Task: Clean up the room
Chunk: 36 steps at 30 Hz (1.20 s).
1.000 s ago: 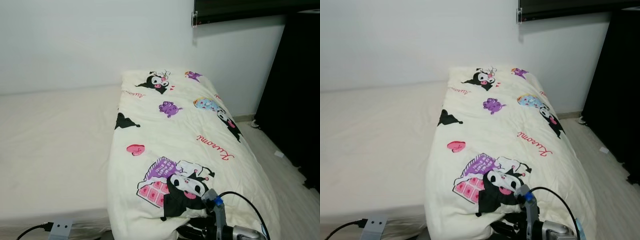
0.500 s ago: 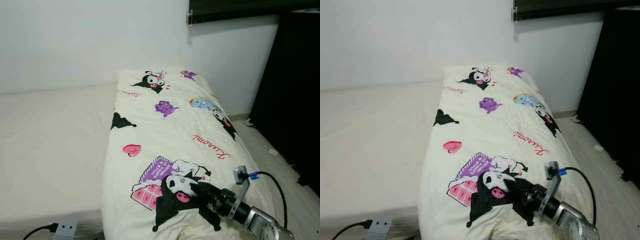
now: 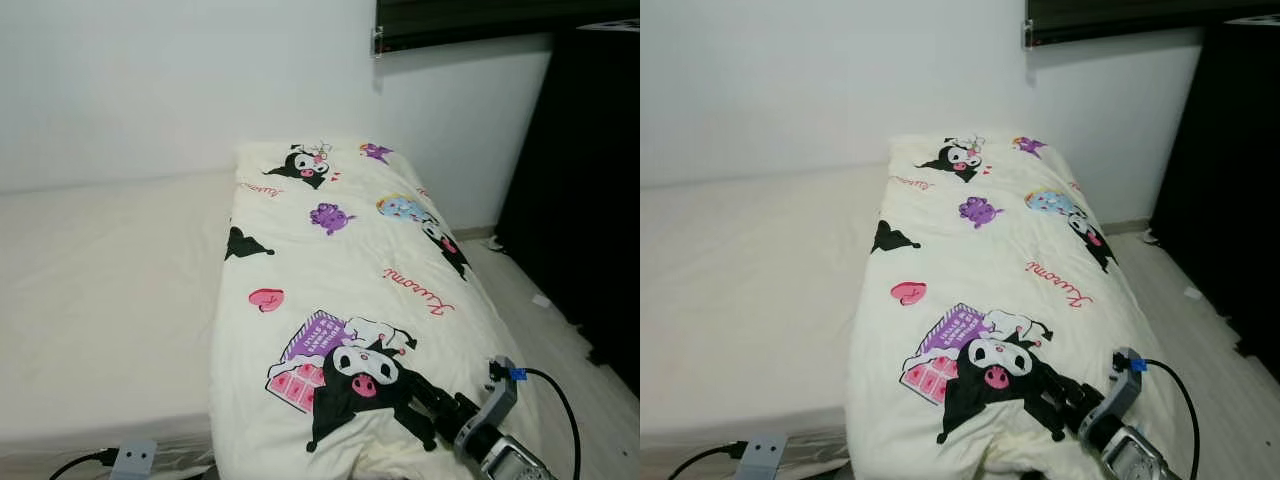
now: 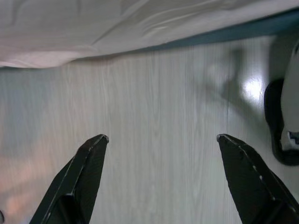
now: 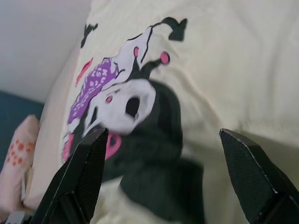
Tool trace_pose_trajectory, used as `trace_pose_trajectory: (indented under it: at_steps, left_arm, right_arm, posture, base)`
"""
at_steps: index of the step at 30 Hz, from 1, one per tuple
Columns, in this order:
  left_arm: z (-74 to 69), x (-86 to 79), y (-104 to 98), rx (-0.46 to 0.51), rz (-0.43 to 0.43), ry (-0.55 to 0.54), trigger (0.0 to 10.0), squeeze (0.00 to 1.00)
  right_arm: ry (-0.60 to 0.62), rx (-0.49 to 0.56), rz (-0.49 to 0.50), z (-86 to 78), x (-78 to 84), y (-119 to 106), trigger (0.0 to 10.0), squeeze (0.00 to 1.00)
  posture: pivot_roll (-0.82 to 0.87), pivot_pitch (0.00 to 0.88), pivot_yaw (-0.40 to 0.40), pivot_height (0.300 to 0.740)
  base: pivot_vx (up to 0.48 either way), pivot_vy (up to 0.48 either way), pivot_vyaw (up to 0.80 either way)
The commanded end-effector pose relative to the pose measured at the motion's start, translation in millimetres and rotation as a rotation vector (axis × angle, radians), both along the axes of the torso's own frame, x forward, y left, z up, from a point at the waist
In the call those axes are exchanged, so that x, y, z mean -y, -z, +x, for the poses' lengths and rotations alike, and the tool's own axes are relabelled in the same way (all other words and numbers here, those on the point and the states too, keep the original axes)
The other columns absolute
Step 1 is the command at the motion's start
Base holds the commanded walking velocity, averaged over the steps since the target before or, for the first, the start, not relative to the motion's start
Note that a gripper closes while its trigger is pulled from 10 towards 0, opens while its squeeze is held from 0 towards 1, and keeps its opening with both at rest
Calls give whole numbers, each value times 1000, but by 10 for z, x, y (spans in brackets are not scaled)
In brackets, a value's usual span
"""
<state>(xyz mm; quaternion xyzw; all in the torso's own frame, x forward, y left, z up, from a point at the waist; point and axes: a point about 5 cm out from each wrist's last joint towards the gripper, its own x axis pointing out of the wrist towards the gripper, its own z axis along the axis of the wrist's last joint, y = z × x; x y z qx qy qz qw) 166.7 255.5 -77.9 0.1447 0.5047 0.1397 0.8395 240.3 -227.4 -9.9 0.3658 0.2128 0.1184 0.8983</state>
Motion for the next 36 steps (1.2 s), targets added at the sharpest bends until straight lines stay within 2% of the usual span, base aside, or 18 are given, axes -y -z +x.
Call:
trace_pose_trajectory:
  at_steps: [1, 8, 23, 26, 32, 34, 36]
  left_arm:
    - [-19, -24, 3, -19, 3, 11, 10000, 0]
    - [18, 10, -3, -19, 2, 35, 10000, 0]
    - [35, 41, 0, -21, -4, 50, 10000, 0]
    - [24, 53, 9, -25, -9, 51, 10000, 0]
    - [23, 119, 28, -25, -34, 49, 10000, 0]
    - [23, 119, 28, -25, -34, 49, 10000, 0]
    - [24, 131, 31, -23, -42, 44, 10000, 0]
  right_arm:
    - [14, -31, -7, -37, -40, 73, 10000, 0]
    - [20, -114, -40, -161, -114, 243, 10000, 0]
    - [39, -185, -93, -265, -149, 374, 10000, 0]
    - [43, -229, -121, -334, -149, 436, 10000, 0]
    - [63, -429, -211, -695, -149, 684, 10000, 0]
    - [63, -429, -211, -695, -149, 684, 10000, 0]
    - [66, -488, -231, -823, -148, 751, 10000, 0]
  posture:
    - [11, 0, 46, 614]
    - [12, 0, 42, 643]
    - [10, 0, 47, 700]
    - [14, 0, 44, 710]
    - [15, 0, 35, 738]
    - [15, 0, 35, 738]
    - [19, 0, 31, 740]
  base:
    - [0, 0, 0]
    - [0, 0, 0]
    - [0, 0, 0]
    - [0, 0, 0]
    - [0, 0, 0]
    - [0, 0, 0]
    - [0, 0, 0]
